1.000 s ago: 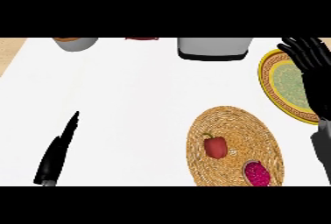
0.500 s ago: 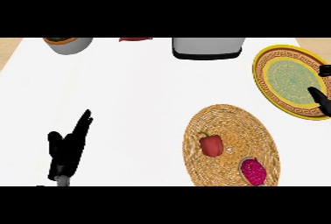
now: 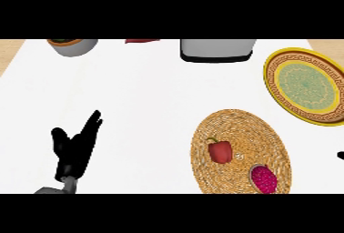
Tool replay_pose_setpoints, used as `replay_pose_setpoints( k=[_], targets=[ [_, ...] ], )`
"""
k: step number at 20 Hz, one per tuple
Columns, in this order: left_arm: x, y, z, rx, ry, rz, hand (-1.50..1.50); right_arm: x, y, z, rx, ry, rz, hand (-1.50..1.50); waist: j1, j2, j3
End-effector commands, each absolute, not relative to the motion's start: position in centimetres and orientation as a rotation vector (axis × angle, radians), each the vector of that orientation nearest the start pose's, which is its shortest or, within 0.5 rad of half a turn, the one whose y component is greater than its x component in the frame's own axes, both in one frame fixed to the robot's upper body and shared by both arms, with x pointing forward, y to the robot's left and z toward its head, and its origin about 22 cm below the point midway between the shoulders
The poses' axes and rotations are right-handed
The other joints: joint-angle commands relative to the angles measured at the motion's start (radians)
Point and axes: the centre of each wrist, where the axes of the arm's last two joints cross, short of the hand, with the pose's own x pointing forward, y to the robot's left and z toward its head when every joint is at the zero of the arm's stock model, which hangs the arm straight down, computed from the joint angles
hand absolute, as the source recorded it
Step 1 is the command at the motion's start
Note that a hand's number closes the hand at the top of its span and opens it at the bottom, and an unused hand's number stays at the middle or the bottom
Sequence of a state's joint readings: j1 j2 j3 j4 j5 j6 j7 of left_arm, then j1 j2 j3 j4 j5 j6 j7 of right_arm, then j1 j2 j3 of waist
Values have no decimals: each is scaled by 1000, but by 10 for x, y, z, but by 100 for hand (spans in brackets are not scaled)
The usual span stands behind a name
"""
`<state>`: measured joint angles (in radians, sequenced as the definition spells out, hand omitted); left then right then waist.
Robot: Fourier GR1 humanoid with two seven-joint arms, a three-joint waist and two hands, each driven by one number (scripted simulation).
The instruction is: Pick the cupcake from the placemat and place it in the plate
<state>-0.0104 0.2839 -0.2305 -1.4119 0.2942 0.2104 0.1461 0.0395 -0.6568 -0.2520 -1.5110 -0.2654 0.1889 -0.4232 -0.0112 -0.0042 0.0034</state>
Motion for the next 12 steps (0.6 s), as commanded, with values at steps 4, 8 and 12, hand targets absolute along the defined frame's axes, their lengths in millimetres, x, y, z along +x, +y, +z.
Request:
replay_pose_setpoints(
  k=[4,8,12],
  targets=[
    [230,253,-32,34,-1199,4,0,207,-428,127,-349,-1648,847,-150,-3,1,-6],
    [237,250,-29,24,-1204,15,0,198,-400,137,-368,-1588,968,-150,-6,1,-5],
    [249,256,-23,9,-1195,17,0,201,-372,147,-449,-1496,1025,-150,4,4,-5]
  ],
)
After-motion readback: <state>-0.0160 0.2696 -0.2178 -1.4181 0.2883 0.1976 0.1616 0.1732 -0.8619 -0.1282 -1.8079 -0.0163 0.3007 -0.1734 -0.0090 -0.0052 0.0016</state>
